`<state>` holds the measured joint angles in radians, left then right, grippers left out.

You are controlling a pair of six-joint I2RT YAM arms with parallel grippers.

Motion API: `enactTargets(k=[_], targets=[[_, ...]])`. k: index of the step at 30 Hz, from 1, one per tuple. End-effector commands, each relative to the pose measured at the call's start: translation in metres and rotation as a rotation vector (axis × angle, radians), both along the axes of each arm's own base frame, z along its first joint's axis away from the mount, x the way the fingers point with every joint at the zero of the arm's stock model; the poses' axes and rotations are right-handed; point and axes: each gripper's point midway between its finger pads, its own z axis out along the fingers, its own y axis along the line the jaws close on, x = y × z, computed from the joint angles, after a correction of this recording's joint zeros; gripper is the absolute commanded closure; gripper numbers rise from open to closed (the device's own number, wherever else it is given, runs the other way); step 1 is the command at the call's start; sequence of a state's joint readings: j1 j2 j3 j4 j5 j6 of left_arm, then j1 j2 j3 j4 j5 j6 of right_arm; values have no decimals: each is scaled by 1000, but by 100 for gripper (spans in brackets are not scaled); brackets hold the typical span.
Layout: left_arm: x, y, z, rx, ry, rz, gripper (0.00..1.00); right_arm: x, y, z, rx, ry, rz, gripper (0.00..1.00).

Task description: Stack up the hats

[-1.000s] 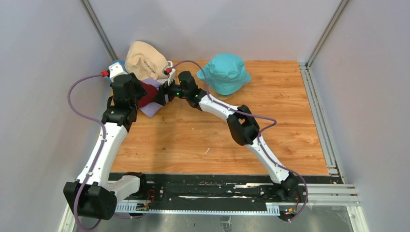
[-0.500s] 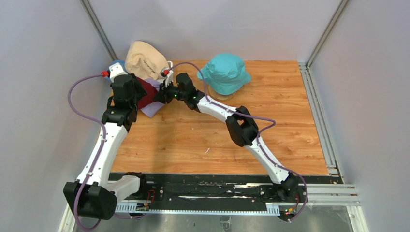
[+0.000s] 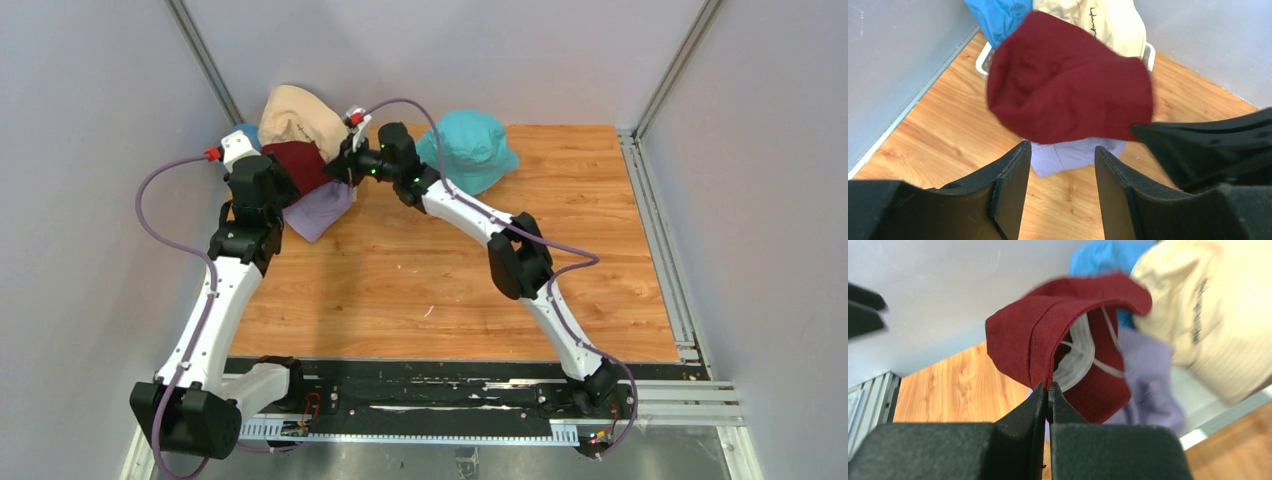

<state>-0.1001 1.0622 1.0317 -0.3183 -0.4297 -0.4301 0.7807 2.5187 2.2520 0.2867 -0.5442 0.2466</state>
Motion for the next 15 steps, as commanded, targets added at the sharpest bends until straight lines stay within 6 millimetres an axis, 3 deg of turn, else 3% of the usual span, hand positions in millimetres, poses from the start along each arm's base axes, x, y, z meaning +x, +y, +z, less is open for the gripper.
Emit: enactTargets(k=[1,6,15], targets=[[-6,13,18,-2,-66,65,46,13,-37,128,138,-208,-72,99],[-12,18,27,-16,-114,99,46,19,-60,174,176,-288,-123,99],[-8,13,21,-47,-124,89,46,20,-99,227,208,-367,-181,99]])
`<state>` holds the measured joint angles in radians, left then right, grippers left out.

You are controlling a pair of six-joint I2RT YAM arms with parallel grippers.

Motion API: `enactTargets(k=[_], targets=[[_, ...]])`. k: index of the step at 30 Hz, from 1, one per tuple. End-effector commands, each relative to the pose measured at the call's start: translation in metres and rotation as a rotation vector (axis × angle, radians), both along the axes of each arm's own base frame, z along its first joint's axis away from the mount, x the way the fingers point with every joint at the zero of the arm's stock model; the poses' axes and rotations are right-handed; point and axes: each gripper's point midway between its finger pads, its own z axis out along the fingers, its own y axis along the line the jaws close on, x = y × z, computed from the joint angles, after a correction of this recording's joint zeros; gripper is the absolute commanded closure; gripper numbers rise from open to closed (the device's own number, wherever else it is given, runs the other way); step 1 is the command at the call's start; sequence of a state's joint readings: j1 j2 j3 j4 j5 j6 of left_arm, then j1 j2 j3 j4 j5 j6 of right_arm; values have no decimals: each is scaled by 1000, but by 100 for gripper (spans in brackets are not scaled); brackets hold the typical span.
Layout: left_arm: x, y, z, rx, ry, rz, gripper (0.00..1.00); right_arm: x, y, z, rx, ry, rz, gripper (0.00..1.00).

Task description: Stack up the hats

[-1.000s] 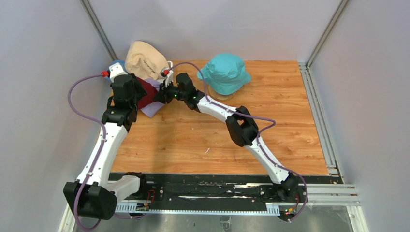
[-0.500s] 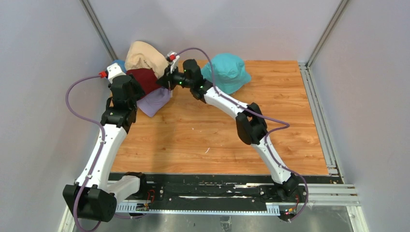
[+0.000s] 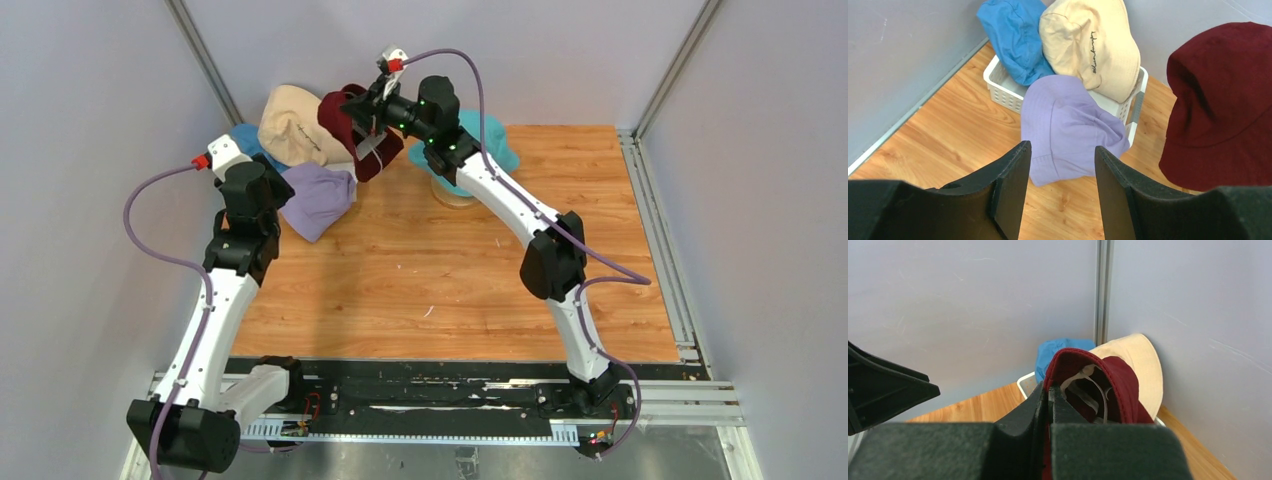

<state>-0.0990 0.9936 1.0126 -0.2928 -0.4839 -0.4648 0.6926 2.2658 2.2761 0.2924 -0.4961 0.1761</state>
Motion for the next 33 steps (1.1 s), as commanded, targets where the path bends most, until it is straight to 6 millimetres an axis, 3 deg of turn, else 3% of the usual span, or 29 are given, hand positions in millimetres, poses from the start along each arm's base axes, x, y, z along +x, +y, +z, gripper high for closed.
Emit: enactTargets(k=[1,6,19,26,33], targets=[[7,1,1,-36,-44,16,46,-3,-29,50,42,-99,-50,99],[25,-19,-2,-73,-59,-86,46,8,-53,67,61,-114,-97,99],[96,-104,22,-248,-233,-478,45,67,-99,91,156,-175,-214,99],[100,-126,19,-242,-226,-534,45,114,-141,86,198,-193,-334,99],[100,-127,8,-244,-203,-530,45,137,-171,76,216,-193,-358,99]])
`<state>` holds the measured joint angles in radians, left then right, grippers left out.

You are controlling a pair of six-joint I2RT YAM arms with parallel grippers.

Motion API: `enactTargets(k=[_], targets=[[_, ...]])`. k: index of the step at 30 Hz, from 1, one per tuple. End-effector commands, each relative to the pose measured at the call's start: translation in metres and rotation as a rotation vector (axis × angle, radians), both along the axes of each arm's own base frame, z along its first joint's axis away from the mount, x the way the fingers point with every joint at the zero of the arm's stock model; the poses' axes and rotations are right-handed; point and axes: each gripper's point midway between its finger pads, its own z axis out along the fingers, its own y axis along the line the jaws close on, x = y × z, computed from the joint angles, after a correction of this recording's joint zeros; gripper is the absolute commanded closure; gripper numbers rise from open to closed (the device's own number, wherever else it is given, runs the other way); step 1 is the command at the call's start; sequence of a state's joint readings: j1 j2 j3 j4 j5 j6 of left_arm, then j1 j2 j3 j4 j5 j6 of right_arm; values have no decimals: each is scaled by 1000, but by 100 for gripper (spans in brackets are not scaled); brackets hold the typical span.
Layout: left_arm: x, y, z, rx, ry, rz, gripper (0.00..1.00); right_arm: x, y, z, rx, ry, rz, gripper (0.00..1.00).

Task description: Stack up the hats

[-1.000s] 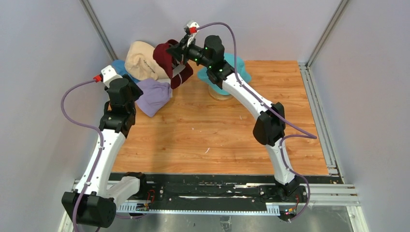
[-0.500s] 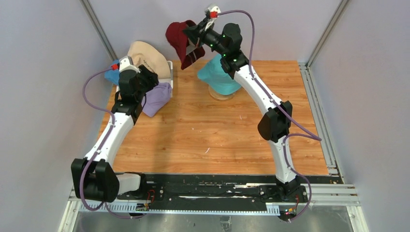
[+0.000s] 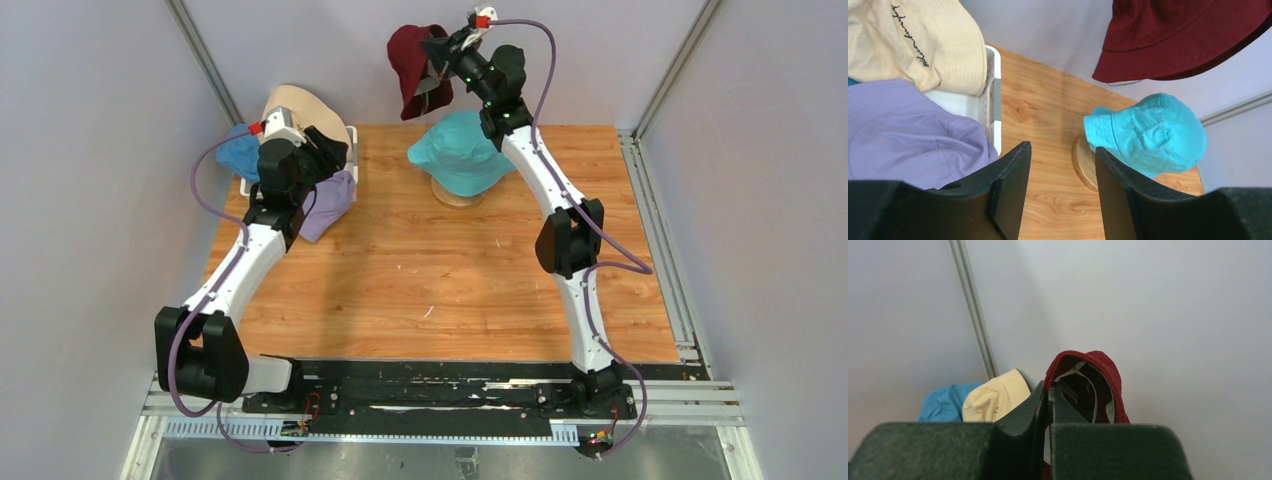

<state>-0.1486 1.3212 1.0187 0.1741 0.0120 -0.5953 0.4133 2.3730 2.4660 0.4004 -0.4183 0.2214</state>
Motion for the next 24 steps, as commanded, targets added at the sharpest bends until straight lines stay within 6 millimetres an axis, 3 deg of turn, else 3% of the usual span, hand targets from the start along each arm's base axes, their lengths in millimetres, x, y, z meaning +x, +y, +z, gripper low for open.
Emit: enactTargets(k=[1,6,9,17,24], targets=[[2,-5,17,-13,-54,-15,45,4,-25,30,58,-91,-22,99],[3,-7,11,-11,-40,-18,46,1,-38,34,59,-86,0,99],[3,-8,8,-10,-33,-17,46,-6,-40,26,46,-65,13,99],[0,-6,1,-10,-25,-12,46,-39,-47,17,29,-49,35,99],[-3,-6,-1,-12,-25,-14,46,-71,-64,29,16,-62,3,100]])
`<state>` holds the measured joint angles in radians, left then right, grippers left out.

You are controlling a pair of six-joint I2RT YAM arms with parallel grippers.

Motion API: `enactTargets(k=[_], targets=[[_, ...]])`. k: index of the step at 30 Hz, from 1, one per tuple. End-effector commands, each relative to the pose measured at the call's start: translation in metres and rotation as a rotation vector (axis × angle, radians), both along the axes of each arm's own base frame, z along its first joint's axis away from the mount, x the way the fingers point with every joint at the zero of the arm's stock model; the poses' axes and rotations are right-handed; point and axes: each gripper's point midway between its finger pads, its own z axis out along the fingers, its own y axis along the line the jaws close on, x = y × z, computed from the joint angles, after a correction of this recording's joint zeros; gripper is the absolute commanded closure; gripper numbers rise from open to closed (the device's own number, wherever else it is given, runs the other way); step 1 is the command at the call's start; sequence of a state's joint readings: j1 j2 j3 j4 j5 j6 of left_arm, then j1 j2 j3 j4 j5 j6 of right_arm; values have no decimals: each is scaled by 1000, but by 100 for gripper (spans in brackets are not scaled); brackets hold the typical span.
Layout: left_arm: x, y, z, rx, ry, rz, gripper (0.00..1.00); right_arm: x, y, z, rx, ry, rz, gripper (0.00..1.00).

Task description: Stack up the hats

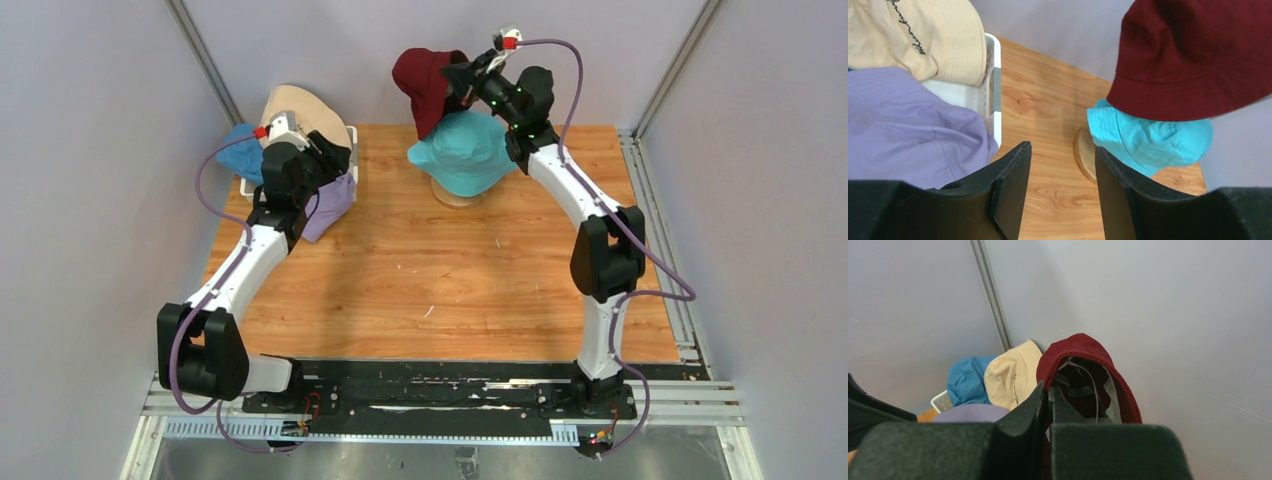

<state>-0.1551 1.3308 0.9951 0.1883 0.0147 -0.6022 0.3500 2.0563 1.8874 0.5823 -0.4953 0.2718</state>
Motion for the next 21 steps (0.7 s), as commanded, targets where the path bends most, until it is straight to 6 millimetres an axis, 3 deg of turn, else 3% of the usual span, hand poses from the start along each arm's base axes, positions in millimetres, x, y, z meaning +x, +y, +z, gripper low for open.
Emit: enactTargets(k=[1,2,11,21], targets=[[-3,-2,10,-7,-45,-4,46,-36,-22,62,35,-156,-28,100],[-4,-2,10,-7,-46,-3,46,-41,-25,64,33,-156,-35,100],[-7,-1,9,-3,-47,-3,46,-43,-61,19,19,-29,-119,99],[-8,-4,5,-8,-36,-13,46,-58,-91,-30,-3,84,-198,99]])
